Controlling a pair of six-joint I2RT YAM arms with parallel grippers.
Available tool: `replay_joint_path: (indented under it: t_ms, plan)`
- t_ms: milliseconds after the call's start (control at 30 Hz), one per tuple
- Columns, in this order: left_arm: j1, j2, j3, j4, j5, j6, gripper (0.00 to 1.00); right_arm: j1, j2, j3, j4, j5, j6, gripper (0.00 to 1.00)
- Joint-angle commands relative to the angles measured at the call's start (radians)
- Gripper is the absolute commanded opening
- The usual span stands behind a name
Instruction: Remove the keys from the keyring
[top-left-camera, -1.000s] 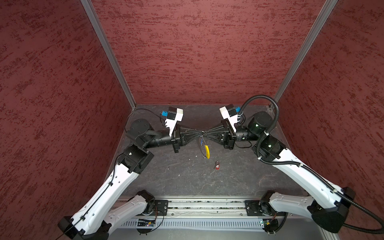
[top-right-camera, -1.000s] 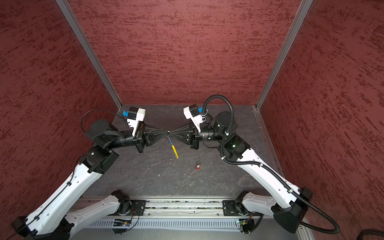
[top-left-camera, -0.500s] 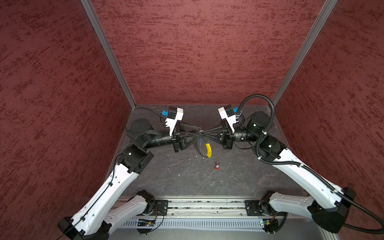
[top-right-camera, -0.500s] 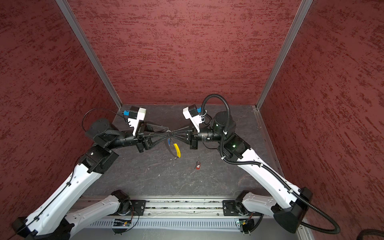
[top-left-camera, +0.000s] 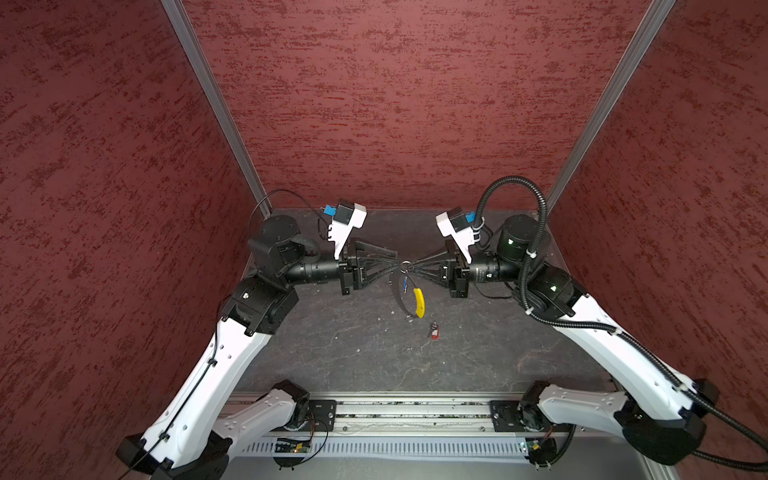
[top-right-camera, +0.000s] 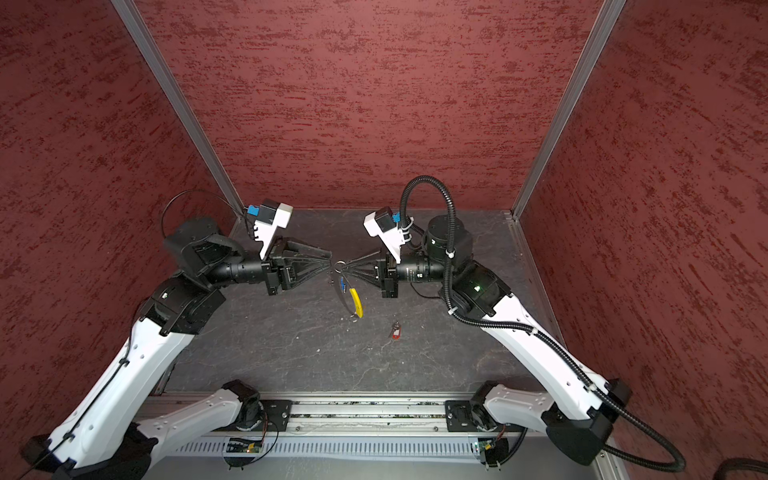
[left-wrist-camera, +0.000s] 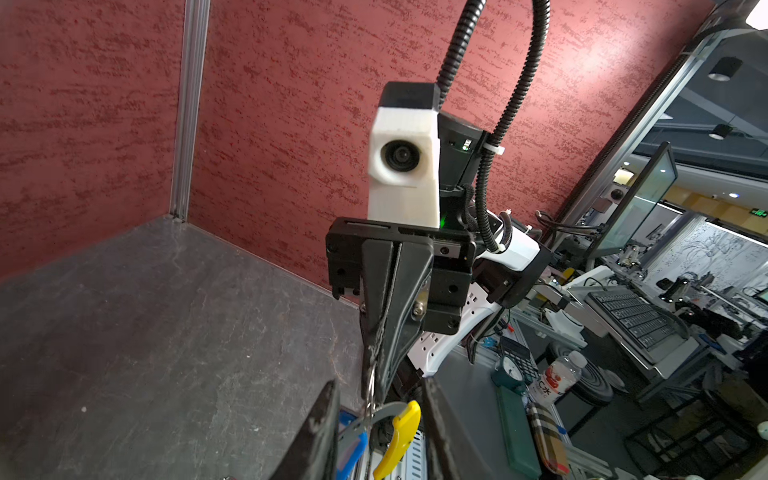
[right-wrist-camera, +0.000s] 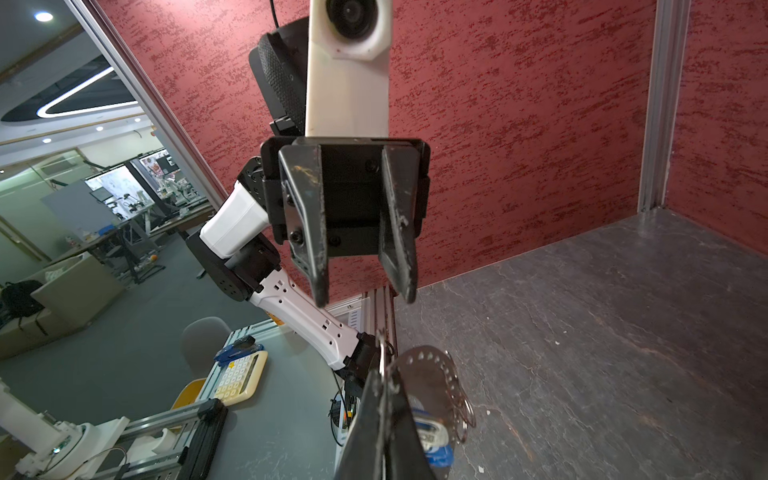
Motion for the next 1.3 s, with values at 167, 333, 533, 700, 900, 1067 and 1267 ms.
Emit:
replay_joint_path:
  t_ms: [167,333,533,700,900,1067,1267]
  plan:
    - [-0.017,0.068,0.086,-0.185,0.059,0.059,0.26,-0.003,0.015,0.054,-0.072,0.017,-0.053,0.00]
    - [-0.030,0.080,0.097,-0.209,0.051,0.073,0.22,-0.003,0.013,0.051,-0.074,0.033,-0.057,0.00]
    - [-0.034,0.093,0.114,-0.249,0.048,0.084,0.15,-0.004,0.010,0.047,-0.082,0.049,-0.064,0.00]
    - [-0.040,0.104,0.122,-0.254,0.049,0.085,0.08,-0.003,0.011,0.046,-0.079,0.050,-0.061,0.00]
    - [-0.042,0.119,0.136,-0.267,0.046,0.063,0.00,-0.003,0.013,0.046,-0.080,0.055,-0.059,0.00]
    - [-0.055,0.138,0.124,-0.246,0.067,0.007,0.00,-0.003,0.013,0.041,-0.079,0.062,-0.059,0.00]
    - [-0.044,0.128,0.089,-0.177,0.112,-0.034,0.00,-0.003,0.008,0.036,-0.068,0.065,-0.059,0.03]
